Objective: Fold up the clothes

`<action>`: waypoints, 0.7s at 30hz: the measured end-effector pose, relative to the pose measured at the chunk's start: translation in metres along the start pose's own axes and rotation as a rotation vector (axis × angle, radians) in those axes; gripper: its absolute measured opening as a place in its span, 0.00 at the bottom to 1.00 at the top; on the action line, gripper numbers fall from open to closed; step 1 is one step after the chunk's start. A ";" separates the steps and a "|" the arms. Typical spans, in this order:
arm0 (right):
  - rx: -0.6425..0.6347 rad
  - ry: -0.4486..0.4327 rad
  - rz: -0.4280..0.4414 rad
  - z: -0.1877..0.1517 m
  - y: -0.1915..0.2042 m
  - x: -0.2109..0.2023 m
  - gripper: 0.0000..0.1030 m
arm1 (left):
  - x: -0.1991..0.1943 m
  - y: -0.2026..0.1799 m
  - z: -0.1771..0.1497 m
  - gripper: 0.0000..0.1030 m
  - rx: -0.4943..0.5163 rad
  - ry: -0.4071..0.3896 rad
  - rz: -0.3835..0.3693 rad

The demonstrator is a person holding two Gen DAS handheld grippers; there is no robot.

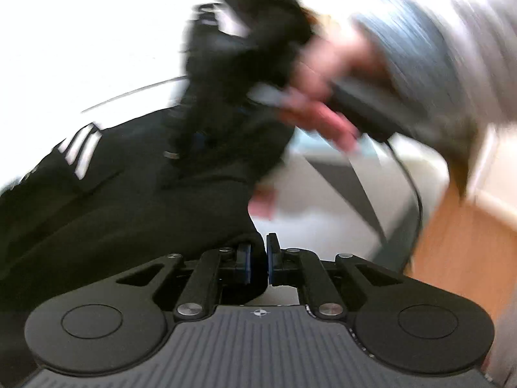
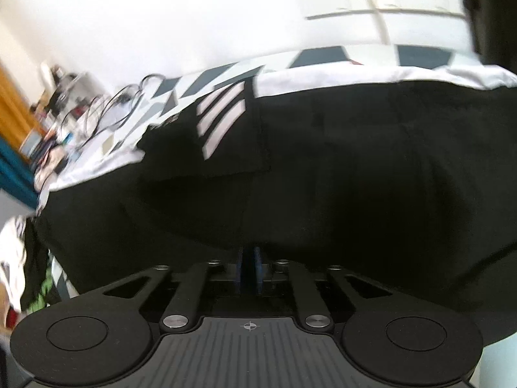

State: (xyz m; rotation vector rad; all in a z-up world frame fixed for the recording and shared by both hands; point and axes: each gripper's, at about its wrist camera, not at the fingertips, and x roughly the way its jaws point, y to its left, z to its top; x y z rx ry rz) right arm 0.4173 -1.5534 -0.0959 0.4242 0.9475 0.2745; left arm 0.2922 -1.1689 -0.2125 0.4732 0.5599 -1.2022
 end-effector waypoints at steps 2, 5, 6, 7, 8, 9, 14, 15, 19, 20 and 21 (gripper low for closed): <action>0.073 -0.059 0.007 -0.004 -0.010 -0.016 0.32 | 0.004 0.008 -0.002 0.10 -0.079 0.026 -0.038; 0.229 -0.206 0.002 -0.017 -0.040 -0.060 0.43 | 0.006 0.013 -0.001 0.13 -0.121 0.037 -0.062; 0.287 -0.270 -0.031 -0.023 -0.053 -0.078 0.46 | 0.006 0.014 0.000 0.16 -0.135 0.040 -0.070; 0.346 -0.335 -0.070 -0.030 -0.066 -0.096 0.50 | 0.007 0.016 0.001 0.22 -0.149 0.044 -0.079; 0.413 -0.400 -0.119 -0.037 -0.080 -0.113 0.52 | 0.007 0.017 0.001 0.24 -0.164 0.047 -0.087; 0.486 -0.456 -0.177 -0.044 -0.096 -0.127 0.55 | 0.007 0.016 0.001 0.24 -0.161 0.049 -0.086; 0.782 -0.505 -0.360 -0.058 -0.166 -0.145 0.57 | 0.007 0.018 0.002 0.09 -0.158 0.071 -0.063; 0.797 -0.492 -0.369 -0.057 -0.173 -0.141 0.57 | 0.007 0.019 0.002 0.09 -0.164 0.077 -0.064; 0.781 -0.449 -0.368 -0.047 -0.176 -0.119 0.37 | 0.006 0.017 0.004 0.09 -0.142 0.097 -0.062; 0.744 -0.446 -0.384 -0.042 -0.174 -0.117 0.32 | 0.005 0.016 0.004 0.09 -0.132 0.100 -0.066; 0.712 -0.454 -0.397 -0.038 -0.173 -0.118 0.25 | 0.004 0.014 0.003 0.09 -0.123 0.101 -0.072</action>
